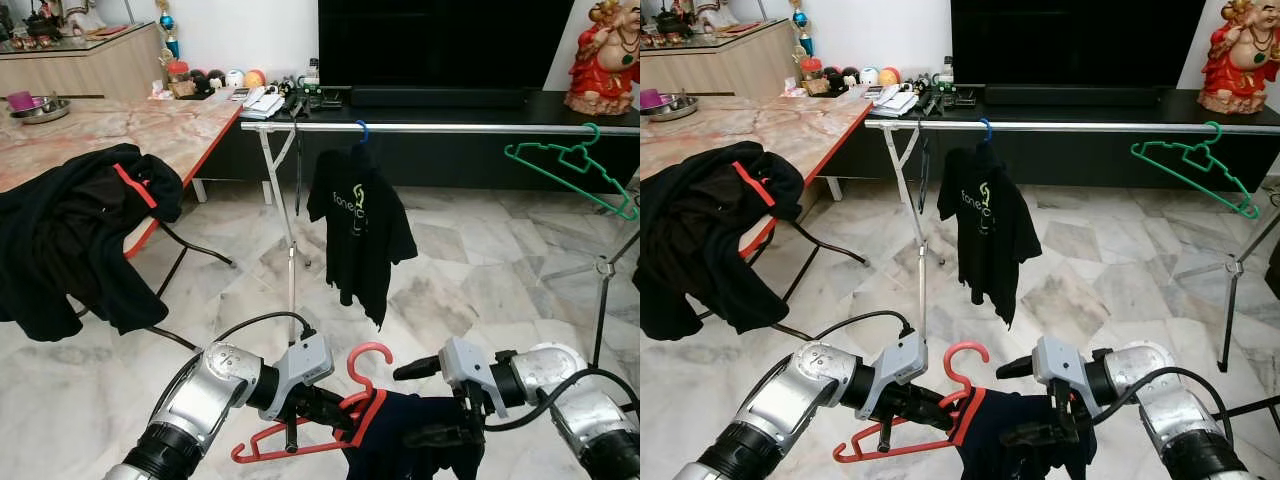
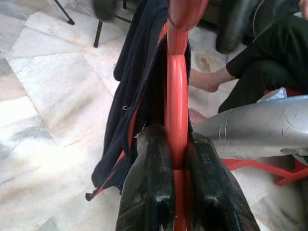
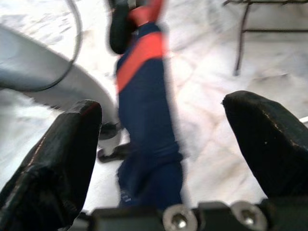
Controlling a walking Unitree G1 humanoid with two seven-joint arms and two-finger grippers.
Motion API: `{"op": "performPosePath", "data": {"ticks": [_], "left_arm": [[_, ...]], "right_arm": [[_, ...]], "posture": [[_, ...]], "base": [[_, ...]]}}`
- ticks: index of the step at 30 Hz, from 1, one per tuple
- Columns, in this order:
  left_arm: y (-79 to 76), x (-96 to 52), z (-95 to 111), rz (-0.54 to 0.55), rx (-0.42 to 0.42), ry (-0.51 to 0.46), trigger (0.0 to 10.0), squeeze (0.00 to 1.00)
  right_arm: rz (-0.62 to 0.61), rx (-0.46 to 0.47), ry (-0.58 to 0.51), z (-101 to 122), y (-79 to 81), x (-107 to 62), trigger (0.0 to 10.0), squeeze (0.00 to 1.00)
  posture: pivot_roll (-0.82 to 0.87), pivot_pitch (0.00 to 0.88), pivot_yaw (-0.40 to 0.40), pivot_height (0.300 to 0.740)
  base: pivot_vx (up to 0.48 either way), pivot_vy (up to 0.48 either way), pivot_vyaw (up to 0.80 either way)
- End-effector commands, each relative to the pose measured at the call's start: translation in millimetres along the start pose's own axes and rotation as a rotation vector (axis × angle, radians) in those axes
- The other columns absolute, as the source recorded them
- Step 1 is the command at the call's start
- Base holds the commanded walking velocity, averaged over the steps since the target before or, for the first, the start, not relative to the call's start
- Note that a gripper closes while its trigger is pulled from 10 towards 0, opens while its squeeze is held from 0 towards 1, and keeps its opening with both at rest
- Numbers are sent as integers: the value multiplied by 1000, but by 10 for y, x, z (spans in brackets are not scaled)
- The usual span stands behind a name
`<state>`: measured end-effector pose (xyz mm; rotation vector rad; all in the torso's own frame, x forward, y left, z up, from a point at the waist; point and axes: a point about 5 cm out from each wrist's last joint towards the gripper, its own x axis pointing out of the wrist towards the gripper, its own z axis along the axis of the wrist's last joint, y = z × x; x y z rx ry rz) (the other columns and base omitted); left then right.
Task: Hang hanger
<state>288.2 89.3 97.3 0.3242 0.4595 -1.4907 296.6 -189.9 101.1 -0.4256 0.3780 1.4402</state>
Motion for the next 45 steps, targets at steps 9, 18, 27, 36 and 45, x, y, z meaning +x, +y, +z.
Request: {"op": "performPosePath", "data": {"ticks": [9,18,27,36,45], "left_arm": [[11,-28,154,-17,97,30,10000,0],[11,-28,154,-17,97,30,10000,0],[11,-28,154,-17,97,30,10000,0],[15,-35,178,-13,110,33,10000,0],[15,-32,395,2,234,41,10000,0]], "right_arm": [[-2,-6,2,18,-41,-66,10000,0],[-2,-6,2,18,-41,-66,10000,0],[-2,-6,2,18,-41,-66,10000,0],[11,3,4,-4,-31,-53,10000,0],[105,116,-19,-155,96,185,10000,0]], "posture": [[23,10,19,740],[23,10,19,740],[23,10,19,740],[23,10,19,740],[49,25,12,740]], "base": [[0,0,0],[0,0,0],[0,0,0],[0,0,0],[0,0,0]]}}
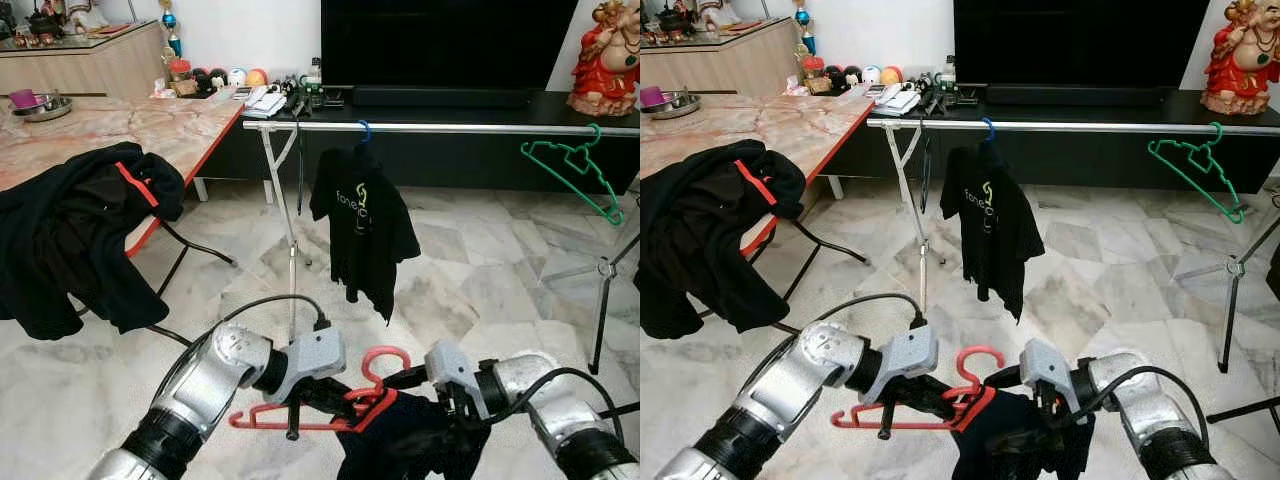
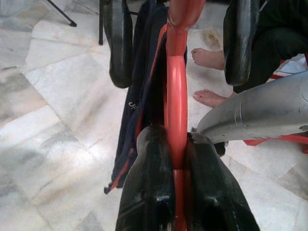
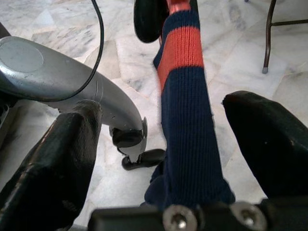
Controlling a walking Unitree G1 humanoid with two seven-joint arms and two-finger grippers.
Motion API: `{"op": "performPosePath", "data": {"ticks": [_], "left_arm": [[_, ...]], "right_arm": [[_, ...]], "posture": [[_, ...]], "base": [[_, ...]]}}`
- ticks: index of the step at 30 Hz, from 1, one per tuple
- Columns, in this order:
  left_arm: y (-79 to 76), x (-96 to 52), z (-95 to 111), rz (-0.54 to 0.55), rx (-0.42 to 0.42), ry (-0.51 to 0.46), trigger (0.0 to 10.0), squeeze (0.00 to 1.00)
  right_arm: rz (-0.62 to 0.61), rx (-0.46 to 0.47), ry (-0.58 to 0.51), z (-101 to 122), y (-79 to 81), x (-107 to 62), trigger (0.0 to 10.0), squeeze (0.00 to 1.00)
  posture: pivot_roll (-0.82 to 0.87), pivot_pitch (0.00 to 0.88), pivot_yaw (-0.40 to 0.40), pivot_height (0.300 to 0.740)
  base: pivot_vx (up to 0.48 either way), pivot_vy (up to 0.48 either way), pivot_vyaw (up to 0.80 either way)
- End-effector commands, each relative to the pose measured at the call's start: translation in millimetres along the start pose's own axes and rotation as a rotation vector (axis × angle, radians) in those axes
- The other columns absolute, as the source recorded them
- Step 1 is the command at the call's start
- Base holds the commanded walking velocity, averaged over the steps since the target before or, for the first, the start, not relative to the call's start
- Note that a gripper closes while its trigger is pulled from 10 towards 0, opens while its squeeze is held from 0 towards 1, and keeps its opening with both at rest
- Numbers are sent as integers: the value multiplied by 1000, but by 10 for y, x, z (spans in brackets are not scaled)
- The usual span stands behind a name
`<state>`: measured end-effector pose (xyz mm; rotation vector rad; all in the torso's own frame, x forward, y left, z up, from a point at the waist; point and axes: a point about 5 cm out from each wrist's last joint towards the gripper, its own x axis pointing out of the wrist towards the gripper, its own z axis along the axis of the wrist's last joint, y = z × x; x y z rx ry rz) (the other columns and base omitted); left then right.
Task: Hang hanger
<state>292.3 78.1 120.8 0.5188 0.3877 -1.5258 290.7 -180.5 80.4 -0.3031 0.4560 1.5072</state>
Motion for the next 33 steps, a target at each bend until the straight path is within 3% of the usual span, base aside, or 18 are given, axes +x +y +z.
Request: {"op": "performPosePath", "data": {"ticks": [1,9,10,11,33], "left_arm": [[22,-26,128,8,58,-32,10000,0],[16,-29,132,10,57,-33,10000,0],[15,-29,131,11,57,-32,10000,0],[13,-29,133,12,58,-33,10000,0],[20,-14,144,24,59,-41,10000,0]], "right_arm": [[12,10,10,-28,18,12,10000,0],[-1,12,6,-41,3,32,10000,0],[-4,14,4,-39,-4,35,3647,0],[-9,18,3,-40,-9,37,0,0],[-78,22,-5,-38,-79,19,0,0]], "posture": [[49,25,12,740],[51,25,13,740],[51,24,13,740],[51,25,13,740],[51,24,9,740]], "base": [[0,0,0],[0,0,0],[0,0,0],[0,0,0],[0,0,0]]}}
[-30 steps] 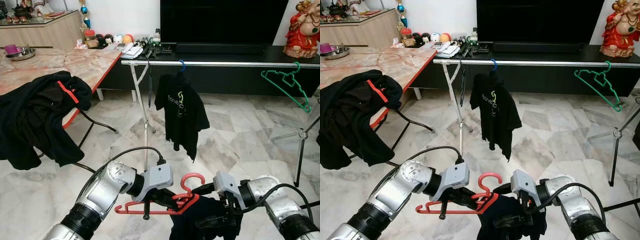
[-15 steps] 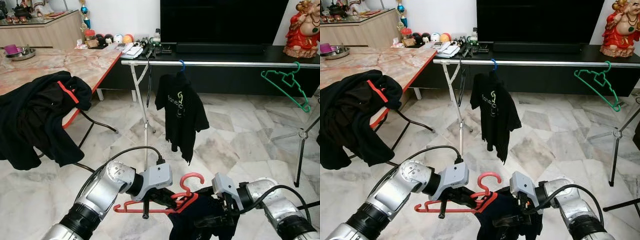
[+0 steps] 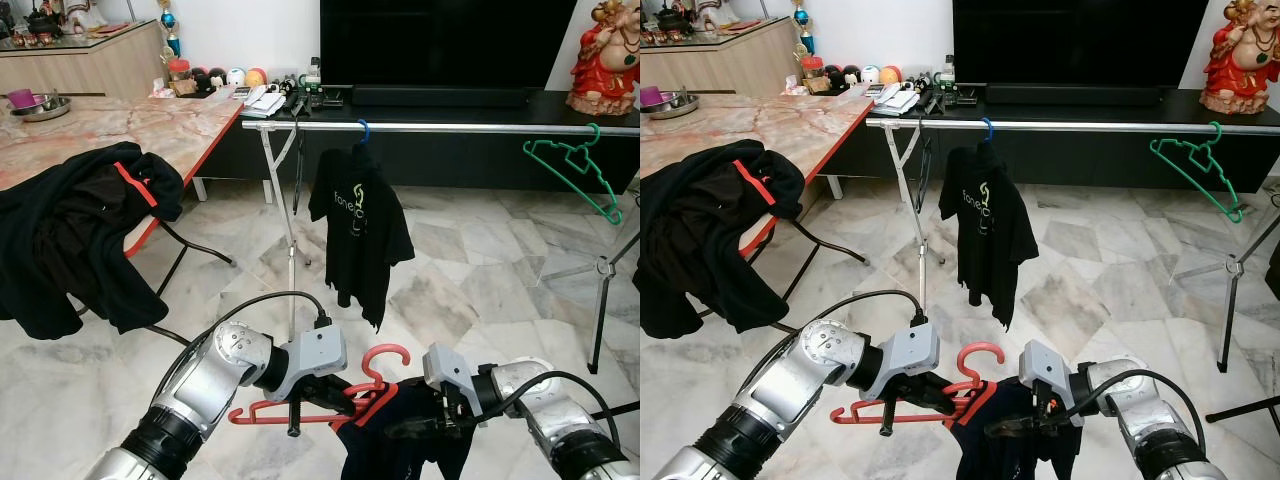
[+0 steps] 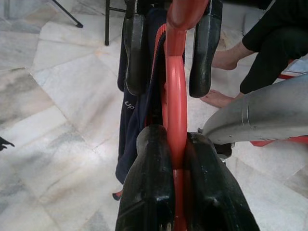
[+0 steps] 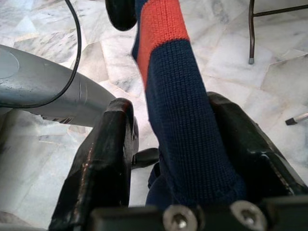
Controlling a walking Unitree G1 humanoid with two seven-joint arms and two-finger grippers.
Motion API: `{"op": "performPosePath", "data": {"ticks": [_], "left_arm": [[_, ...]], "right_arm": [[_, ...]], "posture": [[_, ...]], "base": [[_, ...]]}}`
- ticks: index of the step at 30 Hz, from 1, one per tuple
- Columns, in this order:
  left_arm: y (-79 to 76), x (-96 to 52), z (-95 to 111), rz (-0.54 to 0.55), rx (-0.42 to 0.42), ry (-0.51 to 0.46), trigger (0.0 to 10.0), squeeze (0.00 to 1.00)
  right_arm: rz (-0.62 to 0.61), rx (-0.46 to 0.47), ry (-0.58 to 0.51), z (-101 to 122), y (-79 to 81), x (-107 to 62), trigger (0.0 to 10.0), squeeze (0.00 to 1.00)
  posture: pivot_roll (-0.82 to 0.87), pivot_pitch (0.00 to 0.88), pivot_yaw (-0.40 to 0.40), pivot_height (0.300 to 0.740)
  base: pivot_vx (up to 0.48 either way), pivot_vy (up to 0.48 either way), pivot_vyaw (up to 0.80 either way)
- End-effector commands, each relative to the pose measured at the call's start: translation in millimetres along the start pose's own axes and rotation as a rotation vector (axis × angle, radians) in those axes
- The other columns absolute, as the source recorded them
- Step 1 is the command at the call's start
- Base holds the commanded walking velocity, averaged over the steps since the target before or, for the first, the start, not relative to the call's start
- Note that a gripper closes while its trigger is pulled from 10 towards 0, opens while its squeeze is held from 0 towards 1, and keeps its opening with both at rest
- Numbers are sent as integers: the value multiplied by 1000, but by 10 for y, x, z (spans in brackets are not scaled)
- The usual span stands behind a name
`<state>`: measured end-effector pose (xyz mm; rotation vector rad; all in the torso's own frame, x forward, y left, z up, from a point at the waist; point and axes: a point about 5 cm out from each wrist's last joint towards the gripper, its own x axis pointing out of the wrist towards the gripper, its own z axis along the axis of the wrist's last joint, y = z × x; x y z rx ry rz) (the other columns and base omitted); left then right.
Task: Hang hanger
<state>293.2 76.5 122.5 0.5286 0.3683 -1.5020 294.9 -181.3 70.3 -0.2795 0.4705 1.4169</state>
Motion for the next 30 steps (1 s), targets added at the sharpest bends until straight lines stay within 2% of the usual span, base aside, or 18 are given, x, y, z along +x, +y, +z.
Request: {"op": "performPosePath", "data": {"ticks": [1,22,30], "left_arm": [[11,-17,121,-4,48,-39,10000,0],[29,-10,100,19,58,-26,10000,0],[87,-50,53,70,49,8,10000,0]], "right_arm": [[0,-24,-3,49,-28,-21,0,0],[11,-12,-7,18,-7,2,0,0],[18,-13,-3,13,-3,7,0,0]], "posture": [[51,25,10,740],[51,24,10,740],[52,25,9,740]], "base": [[0,0,0],[0,0,0],[0,0,0]]}}
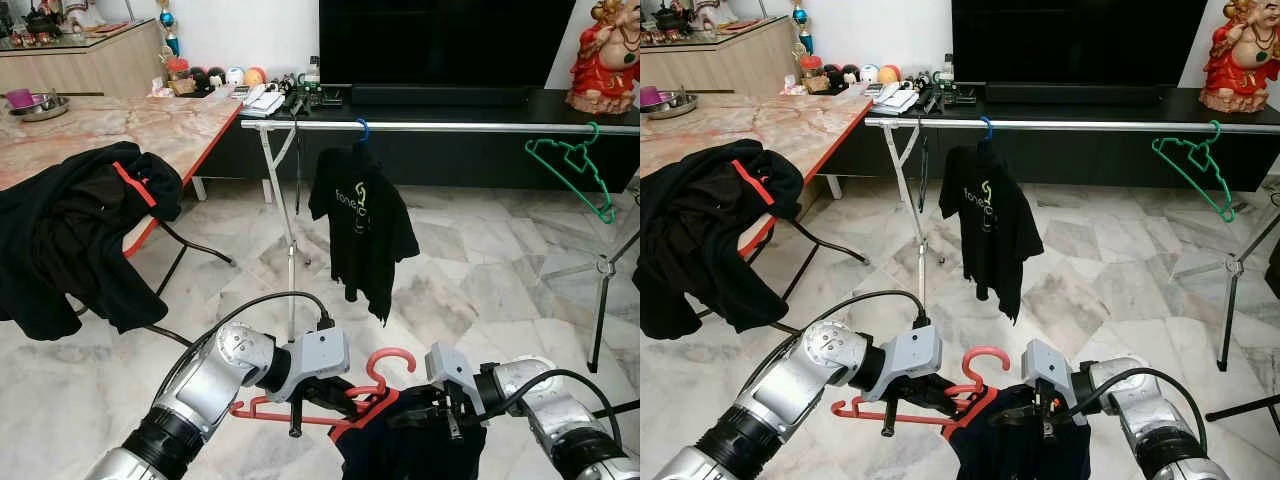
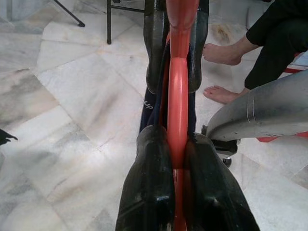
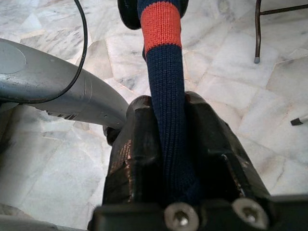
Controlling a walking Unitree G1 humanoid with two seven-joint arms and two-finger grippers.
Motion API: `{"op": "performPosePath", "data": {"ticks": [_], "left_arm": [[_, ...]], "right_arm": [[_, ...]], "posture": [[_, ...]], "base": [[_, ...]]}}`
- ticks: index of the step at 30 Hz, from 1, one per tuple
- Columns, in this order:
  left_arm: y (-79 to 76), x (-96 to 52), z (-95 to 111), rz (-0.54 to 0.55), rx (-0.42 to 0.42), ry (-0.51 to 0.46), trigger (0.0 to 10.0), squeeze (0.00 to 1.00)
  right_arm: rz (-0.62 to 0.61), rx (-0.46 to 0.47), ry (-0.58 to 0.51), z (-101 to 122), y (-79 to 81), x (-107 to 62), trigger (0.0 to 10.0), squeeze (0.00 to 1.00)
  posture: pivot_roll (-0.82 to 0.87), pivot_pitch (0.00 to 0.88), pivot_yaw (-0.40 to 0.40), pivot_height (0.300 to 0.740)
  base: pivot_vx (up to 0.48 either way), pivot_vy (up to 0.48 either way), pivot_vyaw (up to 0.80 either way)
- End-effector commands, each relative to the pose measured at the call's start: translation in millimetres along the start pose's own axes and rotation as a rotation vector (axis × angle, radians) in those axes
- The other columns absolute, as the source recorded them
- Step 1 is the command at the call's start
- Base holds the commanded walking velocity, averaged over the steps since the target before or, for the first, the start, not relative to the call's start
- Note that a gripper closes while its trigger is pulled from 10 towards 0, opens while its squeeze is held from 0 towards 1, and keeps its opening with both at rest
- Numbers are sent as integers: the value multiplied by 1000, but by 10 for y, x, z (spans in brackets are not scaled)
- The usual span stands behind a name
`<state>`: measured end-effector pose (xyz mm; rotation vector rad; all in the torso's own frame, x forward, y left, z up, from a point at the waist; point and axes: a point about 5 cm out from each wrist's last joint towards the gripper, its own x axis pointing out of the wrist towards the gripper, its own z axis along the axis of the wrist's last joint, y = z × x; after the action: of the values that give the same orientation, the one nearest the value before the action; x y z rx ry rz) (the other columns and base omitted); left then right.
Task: Hang hanger
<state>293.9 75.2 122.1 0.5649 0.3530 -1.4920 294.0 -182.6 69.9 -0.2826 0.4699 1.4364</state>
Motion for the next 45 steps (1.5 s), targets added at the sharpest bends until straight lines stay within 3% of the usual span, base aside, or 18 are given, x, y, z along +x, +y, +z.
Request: {"op": "performPosePath", "data": {"ticks": [1,6,7,15,22,26,27,30,33,36,38,41,42,43,44,45], "left_arm": [[84,-66,44,57,18,-6,10000,0],[78,-78,35,49,12,-14,10000,31],[82,-81,28,55,8,-15,10000,1000],[75,-172,-44,51,-18,5,10000,1000],[158,-400,-140,143,-58,22,10000,1000],[257,-695,-262,336,-152,-37,10000,1000],[257,-695,-262,336,-152,-37,10000,1000],[200,-953,-487,458,-286,-83,10000,1000],[101,-1060,-677,509,-368,-82,10000,1000],[-19,-1041,-908,539,-454,-47,10000,1000],[-57,-1003,-958,536,-467,-39,10000,1000],[-167,-814,-1067,517,-525,-43,10000,1000],[-215,-647,-1090,491,-513,-13,10000,1000],[-229,-540,-1071,474,-503,-22,10000,0],[-229,-540,-1071,474,-503,-22,10000,0],[-227,-403,-1030,463,-500,-55,10000,0]], "right_arm": [[0,-6,-4,23,-9,17,0,0],[-3,-6,2,9,-5,22,0,0],[-3,-5,4,4,-2,22,0,0],[-11,2,22,-52,19,2,0,0],[-50,14,61,-133,29,-11,0,0],[-110,35,36,-151,8,-89,0,0],[-110,35,36,-151,8,-89,0,0],[-183,51,28,-181,-16,-221,0,0],[-223,40,1,-142,-43,-335,0,0],[-281,9,-44,-20,-110,-485,0,0],[-292,-3,-52,19,-126,-527,0,0],[-317,-60,-80,185,-171,-685,0,0],[-304,-87,-96,271,-169,-737,0,0],[-281,-108,-102,324,-151,-747,0,0],[-281,-108,-102,324,-151,-747,0,0],[-243,-141,-110,405,-114,-751,0,0]], "posture": [[52,25,9,740],[52,25,10,740],[51,25,10,740],[48,26,9,740],[50,29,10,740],[50,33,9,740],[50,33,9,740],[50,49,9,740],[50,56,10,740],[47,71,10,740],[46,72,10,740],[31,81,10,740],[28,84,9,740],[19,83,9,740],[19,83,9,740],[13,79,10,740]], "base": [[0,0,0],[0,0,0],[0,0,0],[0,0,0],[0,0,0],[0,0,0],[0,0,0],[0,0,0],[0,0,0],[0,0,0],[0,0,0],[0,0,0],[0,0,0],[0,0,0],[0,0,0],[0,0,0]]}}
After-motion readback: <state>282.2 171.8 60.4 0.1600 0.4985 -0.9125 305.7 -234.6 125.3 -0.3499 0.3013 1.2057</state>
